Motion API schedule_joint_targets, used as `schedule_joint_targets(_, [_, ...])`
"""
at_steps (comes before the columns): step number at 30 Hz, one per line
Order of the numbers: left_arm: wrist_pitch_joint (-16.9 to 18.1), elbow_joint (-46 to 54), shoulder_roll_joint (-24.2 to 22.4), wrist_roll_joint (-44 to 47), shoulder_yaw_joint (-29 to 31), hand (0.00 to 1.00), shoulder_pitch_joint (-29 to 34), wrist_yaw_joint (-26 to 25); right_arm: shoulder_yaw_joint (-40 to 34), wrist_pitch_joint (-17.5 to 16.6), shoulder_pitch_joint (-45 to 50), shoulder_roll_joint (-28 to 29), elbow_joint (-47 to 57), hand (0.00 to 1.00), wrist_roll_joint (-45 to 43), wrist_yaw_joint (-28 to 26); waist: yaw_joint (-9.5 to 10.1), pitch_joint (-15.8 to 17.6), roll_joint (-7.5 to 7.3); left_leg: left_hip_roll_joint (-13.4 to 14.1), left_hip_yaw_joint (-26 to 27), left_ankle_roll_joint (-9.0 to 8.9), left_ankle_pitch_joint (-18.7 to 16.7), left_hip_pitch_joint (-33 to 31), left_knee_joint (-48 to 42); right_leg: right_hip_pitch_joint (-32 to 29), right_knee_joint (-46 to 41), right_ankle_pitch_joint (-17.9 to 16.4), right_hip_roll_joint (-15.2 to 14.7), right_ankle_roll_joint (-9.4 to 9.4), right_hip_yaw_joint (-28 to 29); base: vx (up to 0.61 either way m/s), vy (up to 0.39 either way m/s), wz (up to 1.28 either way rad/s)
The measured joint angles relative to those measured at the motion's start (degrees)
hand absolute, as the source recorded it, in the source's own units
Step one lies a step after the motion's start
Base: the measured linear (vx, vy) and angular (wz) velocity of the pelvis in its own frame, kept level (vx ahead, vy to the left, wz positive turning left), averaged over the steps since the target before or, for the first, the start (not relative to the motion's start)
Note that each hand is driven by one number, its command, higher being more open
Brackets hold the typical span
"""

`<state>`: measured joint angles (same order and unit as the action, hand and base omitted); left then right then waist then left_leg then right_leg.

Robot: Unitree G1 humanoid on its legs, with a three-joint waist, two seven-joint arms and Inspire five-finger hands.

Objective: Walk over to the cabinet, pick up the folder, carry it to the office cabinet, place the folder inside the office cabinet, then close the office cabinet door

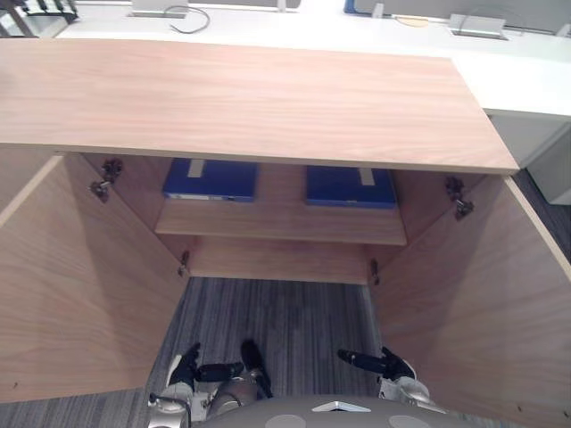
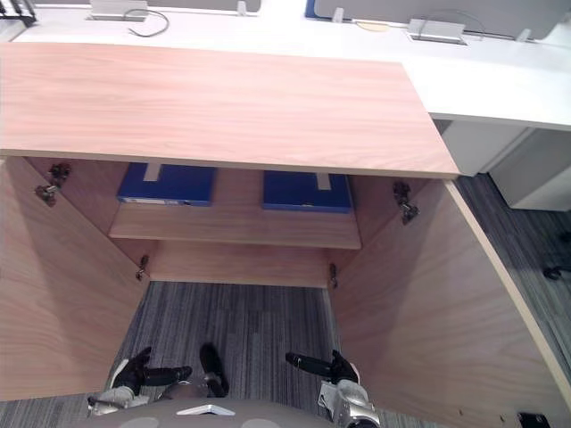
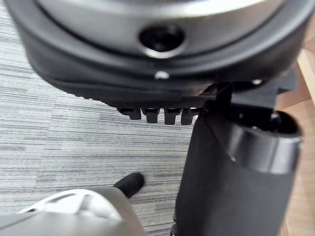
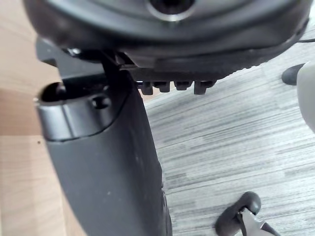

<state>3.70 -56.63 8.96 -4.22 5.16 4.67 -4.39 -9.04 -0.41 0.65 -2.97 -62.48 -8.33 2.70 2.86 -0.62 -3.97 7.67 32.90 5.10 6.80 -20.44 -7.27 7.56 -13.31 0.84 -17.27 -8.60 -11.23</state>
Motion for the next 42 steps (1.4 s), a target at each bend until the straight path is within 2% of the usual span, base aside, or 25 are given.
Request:
schedule_joint_targets(2, [-0.2,3.9,-0.3,0.4,-0.7,1.00,0.2,-0.7,0.8,0.0,0.9,0.5,1.7,1.00,0.0,-0.2,-0.02,1.5,0.43,1.6,-1.3,0.01,0.0,-1.2,-3.0,4.1,6.5,-3.8,1.4,-0.09,-4.8,-0.20,-0.258,0.02])
schedule_joint_targets(3, [-0.2,8.2,-0.6,1.1,-2.6,1.00,0.8,-0.8,0.8,0.0,0.6,0.4,4.1,1.00,0.0,-0.5,0.18,3.7,0.67,3.5,-2.7,0.00,0.0,-1.5,-6.4,9.2,14.8,-4.3,4.2,0.06,-7.6,-0.38,-0.357,0.01])
schedule_joint_targets(4, [0.0,12.2,-2.0,1.7,-3.3,1.00,1.6,-0.6,0.9,-0.1,0.6,-0.9,7.5,1.00,0.0,-0.7,0.49,6.4,3.46,6.0,-5.4,-0.78,0.7,-1.7,-9.5,12.4,17.3,-4.2,7.7,0.08,-9.5,-0.42,-0.338,0.02])
schedule_joint_targets(5, [0.2,14.4,-3.4,2.0,-3.6,1.00,2.6,-0.3,0.8,-0.1,0.2,-2.2,8.9,1.00,0.0,-0.7,0.72,7.2,5.67,7.4,-8.6,-2.47,3.5,-1.8,-9.1,12.6,16.9,-4.3,9.8,0.25,-9.2,-0.47,-0.328,0.21])
schedule_joint_targets(6, [1.0,17.7,-4.8,2.9,-5.0,1.00,4.7,0.5,0.3,-0.2,0.2,-3.4,9.9,1.00,0.0,-0.5,0.89,7.8,5.40,5.7,-16.3,-6.37,12.0,-1.5,-5.1,11.3,14.5,-6.4,10.5,2.59,-9.8,0.02,-0.239,0.36])
schedule_joint_targets(7, [1.7,19.7,-5.6,5.4,-6.4,1.00,5.7,1.2,-0.2,-0.6,0.3,-4.0,11.2,1.00,-0.1,-0.2,1.05,8.5,4.29,4.4,-22.2,-8.13,1.8,-6.2,-23.0,9.9,11.4,-11.2,9.3,2.96,-12.1,0.30,-0.145,0.28])
schedule_joint_targets(8, [2.4,20.8,-5.8,7.2,-6.1,1.00,6.4,0.8,-0.5,-1.0,0.3,-4.8,12.0,1.00,-0.2,0.1,1.74,8.4,4.73,4.4,-23.9,-8.66,-3.8,-8.1,-33.1,8.7,10.2,-13.1,9.3,2.61,-12.6,0.78,0.063,-0.11])
schedule_joint_targets(9, [3.0,21.2,-6.2,10.4,-6.0,1.00,7.5,0.9,-1.4,-1.2,0.2,-6.1,12.9,1.00,-1.1,0.3,2.62,8.3,6.84,5.2,-25.6,-8.45,-9.9,-8.4,-48.0,6.7,7.8,-14.2,10.7,2.31,-11.4,0.67,0.173,-0.45])
schedule_joint_targets(11, [1.9,21.6,-6.5,12.7,-4.0,1.00,11.5,1.8,-1.7,-1.3,1.1,-6.0,15.5,1.00,-1.7,0.4,2.87,8.0,6.99,4.8,-23.9,-8.42,-13.0,-2.0,-59.5,3.1,5.1,-14.0,12.0,3.72,-7.6,0.85,0.238,-0.71])
schedule_joint_targets(12, [1.7,21.6,-6.5,12.8,-3.5,1.00,11.7,2.1,-1.7,-1.5,1.5,-5.9,16.0,1.00,-1.7,0.4,2.88,7.8,7.13,5.0,-24.0,-8.34,-13.0,-0.3,-60.1,2.1,4.7,-13.6,12.6,4.21,-7.3,0.84,0.202,-0.53])
schedule_joint_targets(13, [1.1,21.0,-6.4,12.6,-3.0,1.00,11.9,2.4,-1.7,-1.5,1.8,-5.8,16.0,1.00,-1.9,0.4,2.86,7.5,7.37,5.5,-24.1,-7.84,-11.2,3.6,-55.9,-0.1,3.6,-13.2,13.4,4.91,-7.0,0.52,0.168,0.06])
schedule_joint_targets(14, [0.4,20.4,-6.1,12.7,-2.3,1.00,11.3,3.0,-2.1,-0.9,2.1,-5.0,15.9,1.00,-2.1,0.5,2.09,7.6,5.61,4.2,-21.8,-8.08,-14.1,5.3,-50.3,-1.5,3.4,-12.5,12.6,5.81,-7.7,0.38,0.141,0.25])
schedule_joint_targets(16, [0.3,20.1,-5.7,12.2,-1.4,1.00,11.2,3.1,-2.1,-0.5,3.8,-3.2,15.9,1.00,-2.1,0.2,1.38,7.0,3.02,1.3,-19.8,-7.39,-14.8,8.6,-41.1,-2.6,3.9,-9.3,10.1,6.94,-8.8,0.11,0.070,0.45])
schedule_joint_targets(18, [0.3,18.9,-5.9,10.1,-1.0,1.00,11.6,3.1,-2.1,-0.5,6.1,-2.2,15.9,1.00,-2.0,0.1,0.74,5.0,2.98,-0.4,-20.4,-8.00,-18.0,11.7,-31.2,-3.6,5.0,-5.9,10.0,7.46,-10.9,0.12,0.072,0.67])
schedule_joint_targets(19, [0.3,17.6,-5.8,9.3,-1.0,1.00,11.3,3.1,-2.2,-0.4,6.7,-1.4,15.9,1.00,-2.0,0.1,-0.55,3.7,3.66,-2.1,-22.0,-8.16,-18.7,12.8,-25.0,-4.1,5.3,-5.3,9.7,7.37,-13.3,0.11,0.095,0.92])
schedule_joint_targets(20, [0.2,17.0,-5.9,8.9,-1.2,1.00,11.0,3.1,-2.2,-0.4,6.8,-1.0,15.9,1.00,-2.0,0.1,-1.13,3.4,3.48,-3.0,-22.6,-8.17,-18.7,13.4,-21.9,-4.5,5.3,-5.1,9.3,7.09,-14.5,0.04,0.095,1.12])
schedule_joint_targets(23, [0.1,14.2,-5.7,7.6,-4.5,1.00,10.6,3.0,-3.1,-0.4,7.6,0.2,15.9,1.00,-2.1,0.3,-3.29,2.3,5.06,-4.2,-26.3,-8.02,-18.4,15.7,-9.1,-6.8,1.8,-4.7,8.7,6.83,-20.8,-0.07,0.083,1.20])
schedule_joint_targets(24, [-0.3,12.7,-5.8,7.1,-5.5,1.00,9.2,3.0,-4.1,-0.4,7.7,0.8,15.9,1.00,-2.2,0.7,-3.66,2.3,5.92,-4.0,-28.4,-7.87,-17.5,16.5,-5.4,-9.1,-4.1,-4.8,7.7,6.85,-23.0,-0.17,0.096,1.12])
schedule_joint_targets(25, [-0.3,11.8,-5.5,6.0,-6.7,1.00,8.4,3.0,-4.3,-0.4,7.8,1.6,15.9,1.00,-2.2,0.8,-4.12,2.9,6.75,-3.6,-30.4,-8.04,-17.1,16.7,-3.7,-10.7,-3.6,-7.8,8.5,6.09,-23.1,-0.18,0.092,1.08])
schedule_joint_targets(26, [-0.3,11.4,-4.9,5.8,-7.1,1.00,8.1,3.0,-4.3,-0.4,7.6,2.2,15.9,1.00,-2.3,0.8,-4.44,3.0,6.37,-3.7,-30.9,-8.08,-16.9,16.8,-3.0,-10.3,0.7,-7.2,9.2,5.72,-22.7,-0.15,0.066,0.79])
schedule_joint_targets(28, [-0.3,9.5,-3.3,4.8,-7.5,1.00,6.9,2.7,-4.4,-0.5,6.7,4.1,15.9,1.00,-3.4,1.4,-4.22,3.1,4.01,-5.1,-30.7,-8.16,-15.9,18.4,-0.8,-10.0,6.7,0.0,8.5,6.49,-21.2,-0.14,-0.002,0.18])
schedule_joint_targets(29, [-0.1,9.3,-3.6,2.8,-7.8,1.00,6.8,2.1,-4.2,-1.3,5.5,4.2,15.9,1.00,-3.4,1.6,-4.43,3.0,4.17,-5.0,-29.5,-8.07,-14.8,19.8,1.1,-10.4,6.5,0.4,8.5,6.49,-19.6,-0.13,-0.026,-0.33])
schedule_joint_targets(34, [0.7,7.4,-4.7,1.5,-8.7,1.00,5.8,1.6,-4.0,-2.1,5.1,3.9,15.7,1.00,-4.5,2.8,-5.11,4.2,4.97,-6.2,-25.1,-7.44,-12.6,23.1,4.9,-10.6,7.4,0.6,8.2,6.21,-15.1,-0.10,-0.002,-0.46])
schedule_joint_targets(39, [1.3,5.8,-4.0,1.4,-8.1,1.00,4.7,0.8,-5.9,-1.9,6.3,5.1,14.9,1.00,-8.0,4.3,-6.21,5.6,2.65,-6.7,-21.8,-6.86,-11.4,25.2,6.1,-10.6,7.5,0.8,8.2,6.08,-11.9,-0.12,-0.012,-0.35])
schedule_joint_targets(42, [1.3,5.4,-4.2,1.3,-7.2,1.00,4.6,0.8,-9.0,-1.8,7.8,5.1,15.4,1.00,-10.6,5.0,-6.27,5.7,2.23,-7.0,-20.5,-6.55,-10.6,26.7,7.7,-10.5,7.4,1.1,8.2,6.12,-10.7,-0.10,-0.005,-0.24])
